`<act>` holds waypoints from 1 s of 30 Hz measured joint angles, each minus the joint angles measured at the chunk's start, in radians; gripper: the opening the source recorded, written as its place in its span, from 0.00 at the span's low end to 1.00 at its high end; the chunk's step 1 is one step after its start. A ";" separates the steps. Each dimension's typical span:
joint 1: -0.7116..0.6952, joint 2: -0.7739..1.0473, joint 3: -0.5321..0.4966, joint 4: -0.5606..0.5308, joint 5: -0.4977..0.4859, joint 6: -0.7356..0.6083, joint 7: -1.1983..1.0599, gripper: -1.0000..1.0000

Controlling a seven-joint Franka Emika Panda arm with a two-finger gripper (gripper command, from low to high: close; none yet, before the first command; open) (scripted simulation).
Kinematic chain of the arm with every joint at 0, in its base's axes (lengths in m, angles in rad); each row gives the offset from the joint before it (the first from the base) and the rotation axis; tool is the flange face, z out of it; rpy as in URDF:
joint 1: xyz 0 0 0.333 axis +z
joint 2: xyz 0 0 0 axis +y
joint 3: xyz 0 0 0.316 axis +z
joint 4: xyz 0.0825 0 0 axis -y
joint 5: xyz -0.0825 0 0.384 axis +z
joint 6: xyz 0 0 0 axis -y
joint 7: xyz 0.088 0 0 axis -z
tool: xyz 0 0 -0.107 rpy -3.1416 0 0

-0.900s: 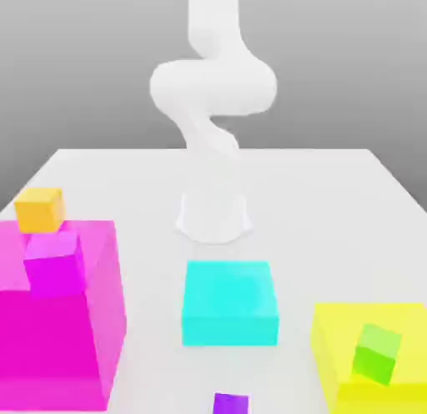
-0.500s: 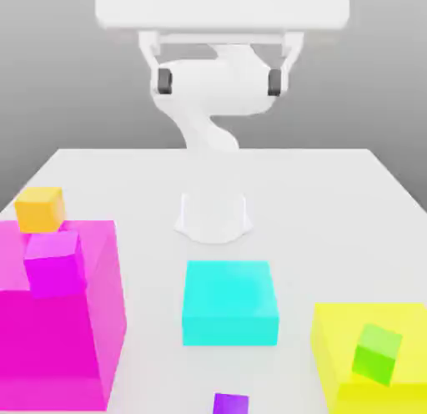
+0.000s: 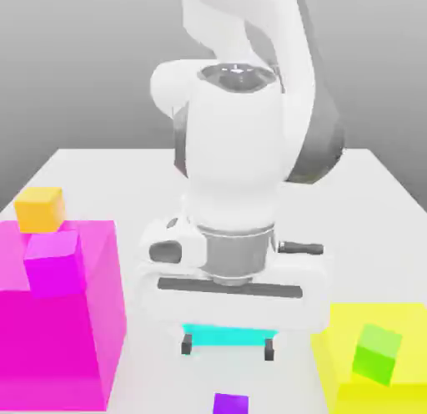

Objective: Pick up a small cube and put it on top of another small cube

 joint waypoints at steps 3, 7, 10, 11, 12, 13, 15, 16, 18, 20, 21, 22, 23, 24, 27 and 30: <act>0.004 0.108 -0.002 0.009 -0.001 0.057 0.008 0.50; 0.014 0.216 -0.014 0.031 -0.010 0.138 0.016 0.00; 0.014 0.216 -0.014 0.031 -0.010 0.138 0.016 0.00; 0.014 0.216 -0.014 0.031 -0.011 0.138 0.017 0.00; 0.016 0.234 -0.016 0.035 -0.012 0.152 0.018 0.00; 0.014 0.225 -0.014 0.033 -0.012 0.145 0.017 0.00; 0.009 0.173 -0.008 0.021 -0.006 0.104 0.013 0.00; 0.007 0.140 -0.005 0.014 -0.002 0.078 0.010 0.00; 0.001 0.094 -0.002 0.019 0.003 0.019 0.000 0.00; -0.010 0.098 -0.010 0.075 0.002 -0.059 -0.014 0.00; -0.013 0.104 -0.019 0.109 0.005 -0.101 -0.024 0.00; -0.020 0.111 -0.023 0.144 0.006 -0.145 -0.033 0.00; -0.027 0.119 -0.027 0.179 0.008 -0.188 -0.042 0.00; -0.033 0.126 -0.031 0.215 0.011 -0.231 -0.052 0.00; -0.052 0.145 -0.040 0.323 0.022 -0.359 -0.085 0.00; -0.090 0.095 -0.070 0.379 0.070 -0.486 -0.074 0.00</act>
